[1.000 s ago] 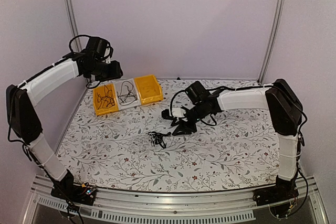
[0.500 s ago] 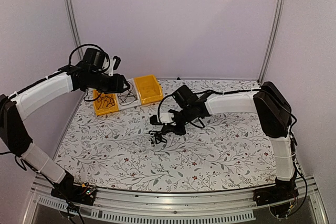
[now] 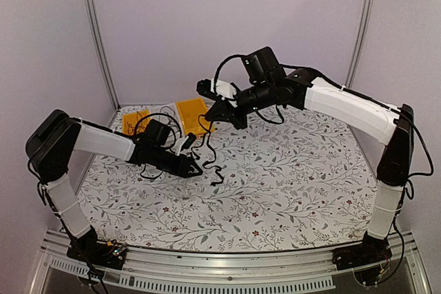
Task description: Untangle the cables
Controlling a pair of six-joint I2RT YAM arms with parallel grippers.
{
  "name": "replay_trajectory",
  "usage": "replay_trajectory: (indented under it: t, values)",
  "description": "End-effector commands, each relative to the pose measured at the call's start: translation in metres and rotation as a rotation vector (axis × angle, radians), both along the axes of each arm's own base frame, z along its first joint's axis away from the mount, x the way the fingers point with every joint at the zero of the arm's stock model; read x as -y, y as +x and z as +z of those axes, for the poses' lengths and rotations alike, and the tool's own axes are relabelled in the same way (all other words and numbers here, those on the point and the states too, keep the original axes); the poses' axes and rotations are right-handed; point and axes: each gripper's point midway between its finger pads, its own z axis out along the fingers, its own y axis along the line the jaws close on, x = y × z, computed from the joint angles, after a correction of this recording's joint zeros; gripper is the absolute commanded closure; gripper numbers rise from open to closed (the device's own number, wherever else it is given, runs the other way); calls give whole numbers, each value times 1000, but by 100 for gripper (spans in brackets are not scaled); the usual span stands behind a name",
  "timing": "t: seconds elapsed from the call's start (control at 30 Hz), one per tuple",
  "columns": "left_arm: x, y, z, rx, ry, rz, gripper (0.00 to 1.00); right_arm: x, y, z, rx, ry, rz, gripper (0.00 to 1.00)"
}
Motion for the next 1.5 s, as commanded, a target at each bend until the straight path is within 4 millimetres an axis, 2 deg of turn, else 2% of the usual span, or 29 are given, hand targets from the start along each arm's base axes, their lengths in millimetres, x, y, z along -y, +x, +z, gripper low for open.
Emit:
replay_trajectory:
  t: [0.0, 0.13, 0.23, 0.43, 0.53, 0.6, 0.73, 0.87, 0.97, 1.1, 1.13, 1.2, 1.33, 1.47]
  values:
    - [14, 0, -31, -30, -41, -31, 52, 4, -7, 61, -38, 89, -31, 100]
    - [6, -8, -60, -81, 13, -28, 56, 4, -6, 122, 15, 204, -51, 100]
    - [-1, -17, -73, -113, 46, -25, 58, 8, -5, 167, 79, 298, -73, 100]
    - [-11, -28, -83, -142, 75, -6, 58, 26, -7, 249, 192, 494, -136, 100]
    - [-13, -28, -77, -141, 77, 5, 58, 34, -11, 270, 245, 538, -139, 100]
    - [-14, -24, -63, -109, 79, 22, 56, 35, -11, 266, 274, 518, -131, 100]
    - [-15, -8, -9, 26, 35, 64, 51, 41, 0, 245, 261, 477, -150, 100]
    - [-15, 3, 37, 128, -9, 100, 51, 56, 11, 252, 186, 518, -180, 100]
    - [-24, 11, 59, 171, 13, 160, 50, 58, 13, 246, 182, 504, -184, 100]
    - [-38, 14, 103, 308, -15, 233, 39, 58, 12, 231, 171, 473, -178, 100]
    - [-39, 12, 115, 362, -40, 224, 29, 57, 12, 227, 165, 466, -175, 100]
    - [-40, 4, 125, 442, -57, 180, 26, 56, 11, 220, 151, 455, -168, 100]
    - [-28, -11, 150, 611, -65, 46, 27, 55, 9, 218, 136, 456, -157, 100]
    - [-19, -6, 171, 741, -26, -21, 28, 55, 7, 221, 129, 466, -151, 100]
